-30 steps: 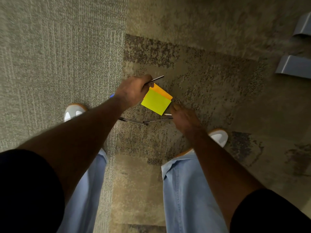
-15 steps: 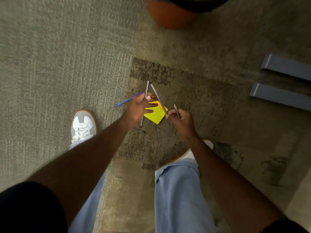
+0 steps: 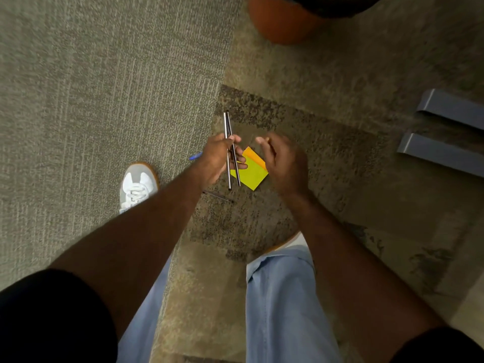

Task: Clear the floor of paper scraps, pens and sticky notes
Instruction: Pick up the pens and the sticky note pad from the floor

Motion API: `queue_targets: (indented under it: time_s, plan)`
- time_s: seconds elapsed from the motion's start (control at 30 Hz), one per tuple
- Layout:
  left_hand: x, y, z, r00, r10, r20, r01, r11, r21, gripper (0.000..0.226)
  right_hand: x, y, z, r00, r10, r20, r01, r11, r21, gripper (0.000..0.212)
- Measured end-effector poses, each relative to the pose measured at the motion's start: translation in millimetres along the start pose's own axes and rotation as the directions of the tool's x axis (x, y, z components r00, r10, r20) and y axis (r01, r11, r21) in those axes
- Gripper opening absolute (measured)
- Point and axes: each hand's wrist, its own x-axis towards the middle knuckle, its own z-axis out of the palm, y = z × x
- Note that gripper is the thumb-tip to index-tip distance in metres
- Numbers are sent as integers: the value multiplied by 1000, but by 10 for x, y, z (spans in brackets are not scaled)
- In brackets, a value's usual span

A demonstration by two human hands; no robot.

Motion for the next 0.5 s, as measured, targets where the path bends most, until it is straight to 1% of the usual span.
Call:
queue_targets:
  time_s: [0.07, 0.1, 0.13, 0.17, 0.23, 0.27, 0.43, 0.5]
  plan:
    - [-23, 4, 11, 999, -35, 27, 36, 999, -21, 29, 60, -51, -6, 981, -176, 86, 181, 982, -48, 16]
    - [-32, 7, 21, 999, -29, 31, 31, 998, -56, 29, 65, -73, 14, 958, -253, 133, 261, 964, -49, 14]
    - [-41, 16, 22, 999, -15, 36, 18, 995, -102, 29, 59, -84, 41, 934, -308, 184, 318, 948, -30, 14]
    - [-46, 28, 18, 999, 2, 50, 5, 989, -151, 30, 46, -97, 73, 916, -323, 237, 330, 944, 8, 15]
    - [-50, 61, 5, 995, 25, 93, -4, 974, -225, 29, 19, -131, 123, 906, -285, 312, 272, 958, 86, 17]
    - [-57, 76, 0, 995, 27, 97, -2, 970, -244, 28, 10, -136, 153, 907, -264, 327, 236, 964, 123, 18]
    - [-73, 135, 2, 1000, -1, -2, 1, 955, -296, 24, 55, -150, 278, 898, -223, 378, 117, 952, 283, 15]
    - [-36, 155, -41, 999, 15, -49, -30, 952, -303, 23, 51, -170, 288, 927, -166, 336, 32, 929, 369, 18]
